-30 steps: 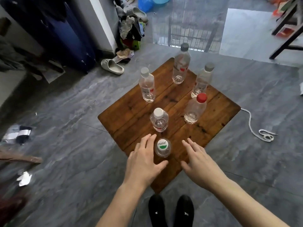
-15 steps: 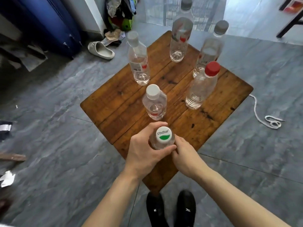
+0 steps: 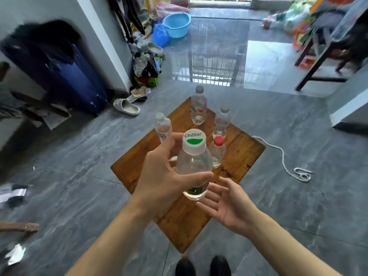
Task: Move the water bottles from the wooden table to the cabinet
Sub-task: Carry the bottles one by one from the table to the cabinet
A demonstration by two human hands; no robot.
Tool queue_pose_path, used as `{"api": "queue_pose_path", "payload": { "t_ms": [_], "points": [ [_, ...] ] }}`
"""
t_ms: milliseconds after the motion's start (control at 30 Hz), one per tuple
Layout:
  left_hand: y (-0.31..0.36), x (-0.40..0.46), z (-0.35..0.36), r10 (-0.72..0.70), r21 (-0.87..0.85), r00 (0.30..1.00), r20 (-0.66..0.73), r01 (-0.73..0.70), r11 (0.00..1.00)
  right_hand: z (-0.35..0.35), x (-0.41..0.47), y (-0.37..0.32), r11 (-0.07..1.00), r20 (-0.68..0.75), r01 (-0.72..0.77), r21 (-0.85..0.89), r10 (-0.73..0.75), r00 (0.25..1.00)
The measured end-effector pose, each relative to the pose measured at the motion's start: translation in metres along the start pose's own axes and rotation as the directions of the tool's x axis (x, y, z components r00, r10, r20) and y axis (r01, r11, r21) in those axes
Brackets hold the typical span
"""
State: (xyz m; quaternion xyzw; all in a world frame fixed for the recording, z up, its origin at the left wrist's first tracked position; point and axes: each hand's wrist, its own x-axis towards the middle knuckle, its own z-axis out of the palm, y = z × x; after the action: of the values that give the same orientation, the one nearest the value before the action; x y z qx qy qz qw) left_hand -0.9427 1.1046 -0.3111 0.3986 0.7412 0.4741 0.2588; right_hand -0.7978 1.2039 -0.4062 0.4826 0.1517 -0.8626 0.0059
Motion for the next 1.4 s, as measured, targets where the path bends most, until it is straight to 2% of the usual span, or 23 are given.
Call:
{"api": "queue_pose_path", "payload": {
  "t_ms": [167, 267, 400, 500, 667, 800, 933, 1067, 1200, 1400],
  "points": [
    [0.102, 0.005, -0.013, 0.021, 0.0, 0.993, 0.119, -0.021, 1.0, 0.016, -0.082, -0.027, 0.998, 0.025, 0.021, 0.059, -0.023, 0.999],
    [0.159, 0.001, -0.006, 0.086, 0.031, 0.976, 0.201, -0.094, 0.995, 0.023, -0.132, -0.038, 0.996, 0.031, 0.035, 0.076, -0.037, 0.999],
    [0.228, -0.006, 0.009, 0.156, 0.028, 0.944, 0.291, -0.171, 0.985, 0.023, -0.2, -0.055, 0.995, -0.011, 0.068, 0.067, -0.068, 0.998],
    [0.273, -0.008, 0.016, 0.212, 0.0, 0.927, 0.31, -0.223, 0.975, 0.015, -0.247, -0.068, 0.983, -0.06, 0.151, 0.101, -0.145, 0.988],
    [0.337, -0.014, 0.018, 0.31, -0.17, 0.89, 0.333, -0.267, 0.949, 0.013, -0.318, -0.072, 0.922, -0.131, 0.296, 0.25, -0.271, 0.954],
    [0.373, -0.033, 0.022, 0.408, -0.323, 0.842, 0.353, -0.3, 0.898, 0.019, -0.363, -0.05, 0.847, -0.151, 0.379, 0.373, -0.347, 0.926],
    [0.394, -0.048, 0.022, 0.482, -0.368, 0.755, 0.445, -0.336, 0.867, 0.02, -0.399, -0.024, 0.787, -0.163, 0.432, 0.441, -0.403, 0.9],
    [0.411, -0.061, 0.025, 0.517, -0.375, 0.615, 0.596, -0.356, 0.856, 0.013, -0.423, 0.003, 0.728, -0.232, 0.5, 0.469, -0.445, 0.865],
    [0.425, -0.078, 0.043, 0.55, -0.4, 0.508, 0.663, -0.381, 0.834, -0.003, -0.447, 0.032, 0.666, -0.316, 0.577, 0.473, -0.484, 0.816],
    [0.45, -0.119, 0.088, 0.578, -0.461, 0.346, 0.739, -0.365, 0.809, -0.046, -0.485, 0.077, 0.472, -0.433, 0.698, 0.538, -0.556, 0.71]
  ]
}}
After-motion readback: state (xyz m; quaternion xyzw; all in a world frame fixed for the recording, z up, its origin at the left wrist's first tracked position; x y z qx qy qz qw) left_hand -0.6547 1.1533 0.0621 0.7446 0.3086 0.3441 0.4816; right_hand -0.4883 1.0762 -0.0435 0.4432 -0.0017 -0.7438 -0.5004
